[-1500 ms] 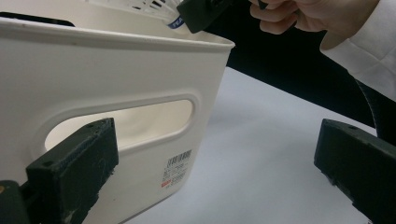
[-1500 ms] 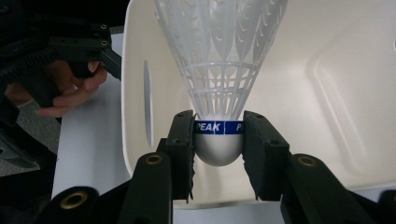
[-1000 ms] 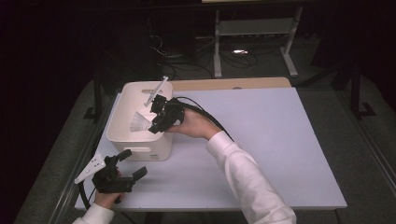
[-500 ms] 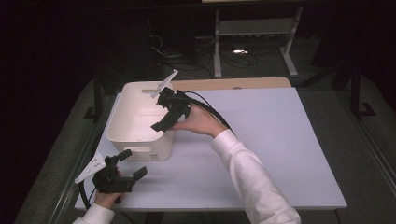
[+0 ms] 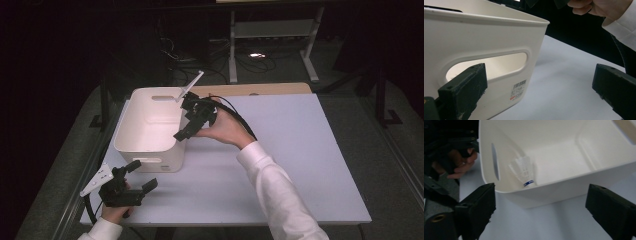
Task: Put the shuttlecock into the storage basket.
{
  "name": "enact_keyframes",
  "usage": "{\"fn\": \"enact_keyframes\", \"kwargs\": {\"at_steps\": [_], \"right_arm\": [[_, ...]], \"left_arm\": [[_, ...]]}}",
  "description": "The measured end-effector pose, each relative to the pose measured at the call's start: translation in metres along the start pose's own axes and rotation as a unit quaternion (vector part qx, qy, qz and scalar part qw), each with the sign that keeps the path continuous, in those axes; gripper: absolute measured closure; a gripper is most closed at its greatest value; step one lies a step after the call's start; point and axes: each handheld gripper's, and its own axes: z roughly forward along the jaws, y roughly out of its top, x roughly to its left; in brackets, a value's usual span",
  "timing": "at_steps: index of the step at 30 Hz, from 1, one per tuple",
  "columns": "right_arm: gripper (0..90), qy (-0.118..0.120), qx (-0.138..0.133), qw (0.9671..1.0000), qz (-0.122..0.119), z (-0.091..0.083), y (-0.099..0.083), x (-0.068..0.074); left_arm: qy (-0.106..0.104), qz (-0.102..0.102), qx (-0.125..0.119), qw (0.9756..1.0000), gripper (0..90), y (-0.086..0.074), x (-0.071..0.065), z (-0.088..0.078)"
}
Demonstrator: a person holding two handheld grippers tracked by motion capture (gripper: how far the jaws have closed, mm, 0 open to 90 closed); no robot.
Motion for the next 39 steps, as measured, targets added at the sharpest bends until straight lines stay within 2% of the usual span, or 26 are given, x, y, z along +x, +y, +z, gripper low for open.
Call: {"fn": "enact_keyframes", "kwargs": {"at_steps": [1, 4, 6, 12, 15, 16, 17, 19, 25, 32, 35, 37, 39], "right_arm": [[6.4, -0.009, -0.007, 0.9999, 0.001, -0.004, -0.003, -0.001], [7.0, -0.015, -0.030, 0.9994, -0.001, -0.012, -0.013, -0.004], [7.0, -0.019, -0.041, 0.9990, 0.000, -0.017, -0.019, -0.005], [7.0, -0.029, -0.060, 0.9978, 0.003, -0.030, -0.036, -0.009], [7.0, -0.030, -0.073, 0.9968, 0.012, -0.037, -0.043, -0.009], [7.0, -0.034, -0.075, 0.9966, 0.006, -0.039, -0.046, -0.011], [7.0, -0.034, -0.078, 0.9963, 0.014, -0.042, -0.048, -0.010], [6.9, -0.041, -0.084, 0.9955, 0.010, -0.046, -0.052, -0.011], [7.0, -0.047, -0.114, 0.9922, 0.019, -0.061, -0.065, -0.011], [6.8, -0.066, -0.112, 0.9912, 0.025, -0.073, -0.079, -0.013], [6.3, -0.081, -0.121, 0.9888, 0.031, -0.078, -0.086, -0.014], [3.7, -0.083, -0.132, 0.9867, 0.048, -0.081, -0.089, -0.014], [1.2, -0.078, -0.130, 0.9867, 0.059, -0.083, -0.092, -0.017]], "left_arm": [[0.001, -0.002, 0.000, 1.0000, 0.0, 0.000, 0.000, 0.000], [0.001, -0.005, 0.003, 1.0000, 0.0, 0.000, 0.001, 0.001], [0.001, 0.001, 0.005, 1.0000, 0.0, 0.000, 0.002, 0.002], [0.001, -0.004, 0.005, 1.0000, 0.0, 0.000, 0.002, 0.003], [0.002, -0.006, 0.002, 1.0000, 0.0, -0.001, 0.002, 0.004], [0.003, -0.005, 0.004, 1.0000, 0.0, -0.001, 0.002, 0.004], [0.004, -0.003, 0.007, 1.0000, 0.0, -0.001, 0.002, 0.004], [0.005, -0.004, 0.005, 1.0000, 0.0, -0.001, 0.003, 0.004], [0.009, -0.005, 0.010, 0.9999, 0.0, -0.001, 0.003, 0.004], [0.010, -0.005, 0.011, 0.9999, 0.0, -0.001, 0.003, 0.005], [0.010, -0.005, 0.011, 0.9999, 0.0, -0.001, 0.004, 0.005], [0.010, -0.007, 0.009, 0.9999, 0.0, -0.001, 0.003, 0.005], [0.010, -0.007, 0.011, 0.9999, 0.0, -0.001, 0.004, 0.005]]}}
